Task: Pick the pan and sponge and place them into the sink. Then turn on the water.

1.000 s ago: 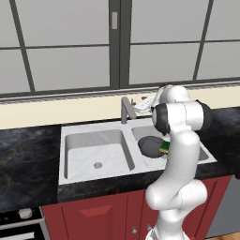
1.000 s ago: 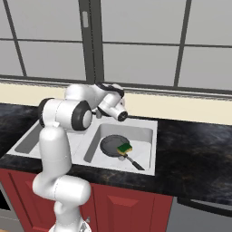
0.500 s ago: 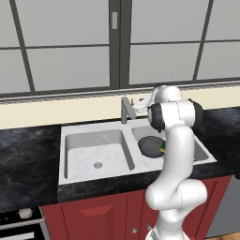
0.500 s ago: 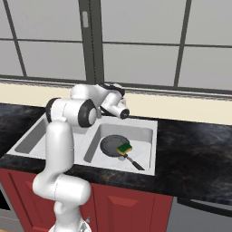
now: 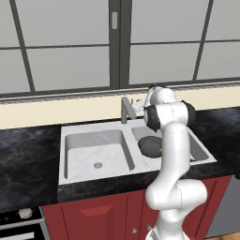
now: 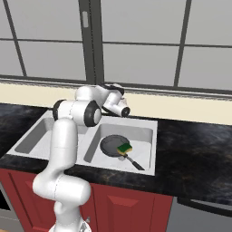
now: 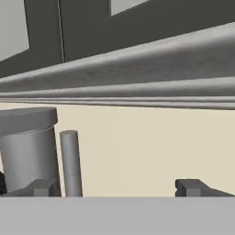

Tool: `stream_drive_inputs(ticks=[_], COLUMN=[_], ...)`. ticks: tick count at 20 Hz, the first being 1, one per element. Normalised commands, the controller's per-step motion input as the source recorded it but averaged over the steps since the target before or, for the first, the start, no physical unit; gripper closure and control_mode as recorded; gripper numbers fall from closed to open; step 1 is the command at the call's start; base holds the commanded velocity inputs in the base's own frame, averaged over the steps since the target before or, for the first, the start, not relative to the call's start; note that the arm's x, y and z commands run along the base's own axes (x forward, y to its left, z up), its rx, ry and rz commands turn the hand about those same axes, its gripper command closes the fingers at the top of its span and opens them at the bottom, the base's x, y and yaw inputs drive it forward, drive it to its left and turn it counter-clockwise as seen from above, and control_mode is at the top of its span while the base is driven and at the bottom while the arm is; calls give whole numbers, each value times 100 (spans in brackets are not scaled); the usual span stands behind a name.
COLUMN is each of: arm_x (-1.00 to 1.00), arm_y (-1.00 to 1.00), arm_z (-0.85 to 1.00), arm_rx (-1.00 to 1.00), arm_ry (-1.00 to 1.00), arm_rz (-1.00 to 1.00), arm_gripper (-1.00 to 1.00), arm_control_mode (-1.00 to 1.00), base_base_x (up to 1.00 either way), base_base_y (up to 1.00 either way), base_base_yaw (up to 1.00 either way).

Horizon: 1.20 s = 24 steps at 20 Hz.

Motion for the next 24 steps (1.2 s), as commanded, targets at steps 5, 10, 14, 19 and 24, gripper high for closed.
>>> stream_drive_inputs(ticks=[5, 10, 14, 19, 24], arm_x=[35, 35, 21, 7, -11], arm_y=[1, 1, 15, 10, -4], arm_z=[-21, -21, -24, -18, -7], arm_rx=[1, 1, 1, 1, 4], arm_ry=[6, 6, 3, 1, 2], arm_rz=[0, 0, 0, 0, 0], arm_gripper=[-100, -100, -100, 100, 100], arm_control_mode=[-100, -100, -100, -100, -100], base_base_x=[0, 0, 0, 0, 0], base_base_y=[0, 0, 0, 0, 0], base_base_yaw=[0, 0, 0, 0, 0])
